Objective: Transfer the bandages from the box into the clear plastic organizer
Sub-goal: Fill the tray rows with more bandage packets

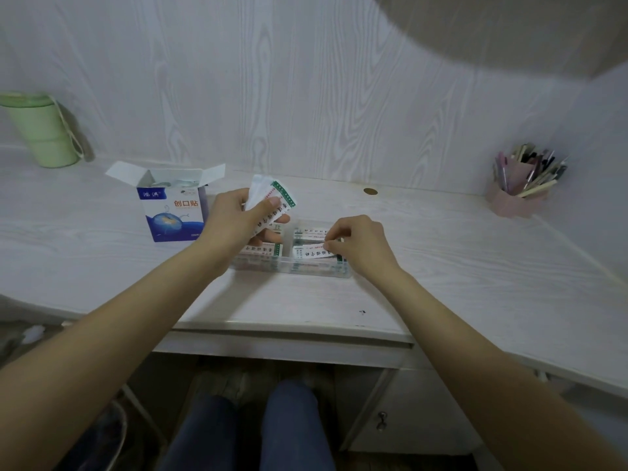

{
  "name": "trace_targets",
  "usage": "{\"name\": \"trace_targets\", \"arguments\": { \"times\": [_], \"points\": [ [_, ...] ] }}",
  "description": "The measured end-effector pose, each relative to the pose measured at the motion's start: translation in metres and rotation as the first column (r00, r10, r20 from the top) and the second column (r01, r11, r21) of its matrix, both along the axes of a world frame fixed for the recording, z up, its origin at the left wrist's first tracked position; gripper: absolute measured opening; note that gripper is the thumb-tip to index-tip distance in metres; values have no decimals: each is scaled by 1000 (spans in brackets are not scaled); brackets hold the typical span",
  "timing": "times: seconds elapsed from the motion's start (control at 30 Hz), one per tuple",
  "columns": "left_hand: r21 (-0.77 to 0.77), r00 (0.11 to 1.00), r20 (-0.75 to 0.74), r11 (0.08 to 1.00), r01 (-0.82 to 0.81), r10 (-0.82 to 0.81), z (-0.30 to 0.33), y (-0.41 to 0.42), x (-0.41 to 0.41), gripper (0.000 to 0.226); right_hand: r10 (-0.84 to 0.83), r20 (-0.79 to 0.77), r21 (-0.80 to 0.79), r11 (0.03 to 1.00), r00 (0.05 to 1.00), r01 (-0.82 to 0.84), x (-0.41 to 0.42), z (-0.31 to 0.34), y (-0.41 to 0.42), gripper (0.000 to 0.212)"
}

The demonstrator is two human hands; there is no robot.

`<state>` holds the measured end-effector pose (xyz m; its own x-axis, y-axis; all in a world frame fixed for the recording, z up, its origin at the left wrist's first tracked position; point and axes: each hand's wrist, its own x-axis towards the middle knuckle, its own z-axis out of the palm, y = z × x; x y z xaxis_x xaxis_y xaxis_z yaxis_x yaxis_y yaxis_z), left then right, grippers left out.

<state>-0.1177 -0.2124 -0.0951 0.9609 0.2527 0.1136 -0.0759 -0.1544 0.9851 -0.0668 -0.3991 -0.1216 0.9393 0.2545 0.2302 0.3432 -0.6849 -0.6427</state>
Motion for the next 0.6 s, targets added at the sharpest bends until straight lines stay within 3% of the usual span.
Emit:
{"name": "trace_targets", "arguments": {
  "times": [0.17, 0.4, 0.5, 0.6],
  "points": [
    [3, 1000, 8, 1000, -14, 14, 2, 3, -4, 18, 19, 20, -132, 991, 1000, -16, 1, -7, 1, 7],
    [-11, 1000, 3, 1000, 25, -25, 3, 2, -6, 13, 14, 36, -163, 987, 999, -8, -1, -3, 3, 4],
    [-61, 998, -15, 996, 66, -67, 3, 0, -7, 15, 10, 67, 101, 995, 998, -17, -8, 12, 8, 9],
    [-148, 991, -54, 982, 114, -124, 4, -9, -7, 12, 157, -103, 453, 887, 982, -94, -15, 27, 15, 6]
  ]
}}
